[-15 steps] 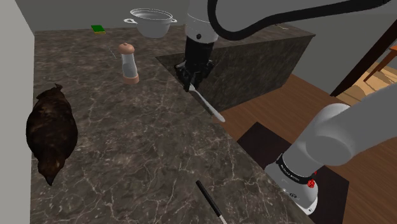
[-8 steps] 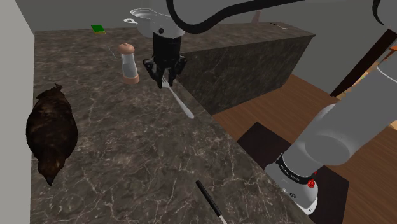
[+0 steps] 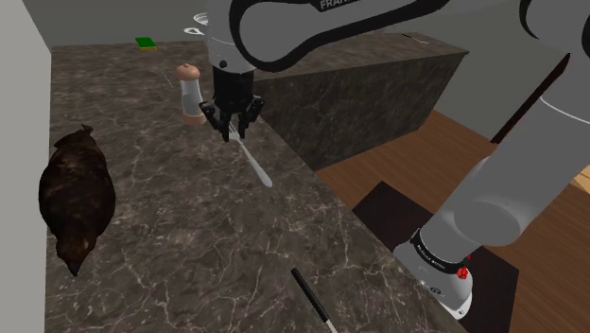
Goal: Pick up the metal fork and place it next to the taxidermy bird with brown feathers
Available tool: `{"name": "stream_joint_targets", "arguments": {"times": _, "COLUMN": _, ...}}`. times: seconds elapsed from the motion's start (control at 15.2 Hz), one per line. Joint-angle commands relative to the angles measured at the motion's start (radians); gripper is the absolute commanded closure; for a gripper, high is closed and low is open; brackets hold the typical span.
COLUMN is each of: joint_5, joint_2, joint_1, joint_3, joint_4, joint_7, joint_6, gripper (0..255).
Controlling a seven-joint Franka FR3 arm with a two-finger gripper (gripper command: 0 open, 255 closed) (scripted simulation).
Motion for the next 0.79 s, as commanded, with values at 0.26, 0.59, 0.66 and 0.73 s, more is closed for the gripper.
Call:
{"name": "stream_joint_targets", "arguments": {"times": 0.26, "joint_5": -0.018, "joint_2": 0.026, "joint_1": 0.002, "joint_3": 0.001, "joint_4": -0.053, "joint_7": 0.014, "joint_6": 0.076, "gripper": 255}}
{"name": "stream_joint_targets", "arguments": {"times": 0.59, "joint_5": -0.038, "joint_2": 0.055, "joint_1": 0.005, "joint_3": 0.0, "joint_4": -0.092, "joint_7": 0.03, "joint_6": 0.139, "gripper": 255}}
{"name": "stream_joint_targets", "arguments": {"times": 0.66, "joint_5": -0.042, "joint_2": 0.061, "joint_1": 0.005, "joint_3": 0.0, "joint_4": -0.1, "joint_7": 0.033, "joint_6": 0.152, "gripper": 255}}
{"name": "stream_joint_targets", "arguments": {"times": 0.73, "joint_5": -0.047, "joint_2": 0.068, "joint_1": 0.006, "joint_3": 0.0, "joint_4": -0.107, "joint_7": 0.037, "joint_6": 0.164, "gripper": 255}}
